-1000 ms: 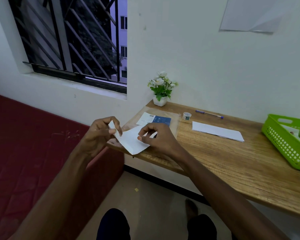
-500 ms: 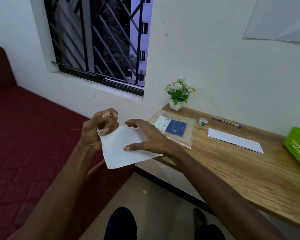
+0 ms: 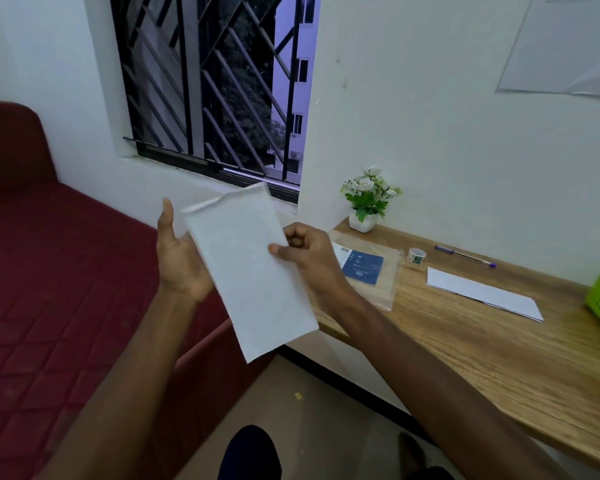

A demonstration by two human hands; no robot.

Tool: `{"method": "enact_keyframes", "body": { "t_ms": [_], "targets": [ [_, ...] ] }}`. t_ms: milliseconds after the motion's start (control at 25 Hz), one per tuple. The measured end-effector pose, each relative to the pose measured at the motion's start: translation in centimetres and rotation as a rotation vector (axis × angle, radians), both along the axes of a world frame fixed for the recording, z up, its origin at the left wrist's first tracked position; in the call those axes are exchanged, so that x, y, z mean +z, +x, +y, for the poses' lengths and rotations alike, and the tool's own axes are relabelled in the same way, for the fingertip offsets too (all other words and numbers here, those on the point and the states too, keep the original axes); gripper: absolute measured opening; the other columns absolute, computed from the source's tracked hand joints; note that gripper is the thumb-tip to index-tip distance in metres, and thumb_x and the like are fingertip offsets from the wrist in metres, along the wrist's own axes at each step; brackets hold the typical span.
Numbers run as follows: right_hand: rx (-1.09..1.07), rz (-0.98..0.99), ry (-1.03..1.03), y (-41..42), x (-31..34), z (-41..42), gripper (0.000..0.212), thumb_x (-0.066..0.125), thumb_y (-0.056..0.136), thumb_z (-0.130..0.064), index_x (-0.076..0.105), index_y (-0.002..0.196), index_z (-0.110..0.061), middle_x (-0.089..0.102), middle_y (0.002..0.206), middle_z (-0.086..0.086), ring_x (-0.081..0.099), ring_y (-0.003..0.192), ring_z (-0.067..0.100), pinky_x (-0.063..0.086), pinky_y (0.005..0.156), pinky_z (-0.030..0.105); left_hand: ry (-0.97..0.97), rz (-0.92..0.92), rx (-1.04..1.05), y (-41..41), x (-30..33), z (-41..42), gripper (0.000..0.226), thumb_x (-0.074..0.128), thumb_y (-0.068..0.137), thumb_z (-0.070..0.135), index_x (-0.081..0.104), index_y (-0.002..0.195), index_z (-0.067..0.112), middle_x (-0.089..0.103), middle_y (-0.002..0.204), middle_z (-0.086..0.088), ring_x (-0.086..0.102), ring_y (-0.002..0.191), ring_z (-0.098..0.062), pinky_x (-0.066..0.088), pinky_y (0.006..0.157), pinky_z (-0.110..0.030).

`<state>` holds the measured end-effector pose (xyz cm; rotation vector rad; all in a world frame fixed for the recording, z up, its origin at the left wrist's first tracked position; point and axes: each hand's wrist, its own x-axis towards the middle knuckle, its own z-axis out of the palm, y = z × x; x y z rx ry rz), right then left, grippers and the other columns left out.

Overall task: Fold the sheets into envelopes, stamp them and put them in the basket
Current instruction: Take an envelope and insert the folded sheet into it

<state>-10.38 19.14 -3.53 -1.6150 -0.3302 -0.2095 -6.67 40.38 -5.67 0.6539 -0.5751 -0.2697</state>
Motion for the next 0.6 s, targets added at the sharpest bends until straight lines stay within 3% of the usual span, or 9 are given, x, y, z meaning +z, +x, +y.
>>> {"method": "enact_keyframes", "body": {
  "t_ms": [80, 200, 360, 480, 600],
  "targets": [
    [-0.187, 0.028, 0.083, 0.0, 0.1, -2.0, 0.015, 0.074, 0.084, -0.01, 0.068, 0.097, -0.006, 0.077, 0.095, 0.012, 0.075, 0.085, 0.026, 0.063, 0.078, 0.041, 0.118, 0.057, 0.051, 0.1, -0.5, -1.6, 0.087, 0.053, 0.088, 0.074, 0.056, 0.143, 0.007, 0.062, 0.137, -0.016, 0.063, 0.123, -0.032, 0.05, 0.105, -0.049],
    [-0.404, 0.1, 0.198, 0.1, -0.2, -5.9, 0.012, 0.073, 0.081, -0.006, 0.067, 0.091, -0.007, 0.076, 0.097, 0.014, 0.074, 0.087, 0.03, 0.061, 0.083, 0.054, 0.547, -0.05, 0.155, 0.1, -0.6, -5.0, 0.052, 0.069, 0.089, 0.04, 0.065, 0.129, 0.007, 0.07, 0.12, -0.015, 0.072, 0.097, -0.026, 0.06, 0.079, -0.038],
    [-0.517, 0.192, 0.375, -0.8, -0.9, -11.2, 0.018, 0.071, 0.078, 0.001, 0.057, 0.078, -0.01, 0.075, 0.093, 0.019, 0.07, 0.083, 0.033, 0.058, 0.084, 0.061, 0.792, -0.079, 0.063, 0.0, -0.7, -11.2, 0.037, 0.072, 0.09, 0.012, 0.065, 0.126, 0.008, 0.075, 0.119, -0.012, 0.074, 0.107, -0.03, 0.061, 0.082, -0.033],
    [-0.561, 0.208, 0.406, -1.9, -1.2, -14.9, 0.018, 0.072, 0.077, 0.003, 0.058, 0.085, -0.006, 0.076, 0.098, 0.018, 0.073, 0.093, 0.04, 0.06, 0.083, 0.057, 0.876, -0.095, 0.122, 0.0, -0.3, -16.1, 0.028, 0.063, 0.094, 0.0, 0.07, 0.119, 0.011, 0.078, 0.11, -0.006, 0.075, 0.103, -0.025, 0.061, 0.074, -0.026],
    [-0.612, 0.157, 0.379, -3.3, -1.2, -18.7, 0.015, 0.072, 0.077, 0.005, 0.066, 0.09, -0.002, 0.076, 0.104, 0.017, 0.073, 0.1, 0.038, 0.061, 0.083, 0.047, 0.983, -0.159, 0.147, -0.1, 0.7, -20.2, 0.033, 0.055, 0.092, 0.0, 0.076, 0.107, 0.019, 0.08, 0.101, 0.0, 0.077, 0.093, -0.016, 0.057, 0.066, -0.019]
  ]
}}
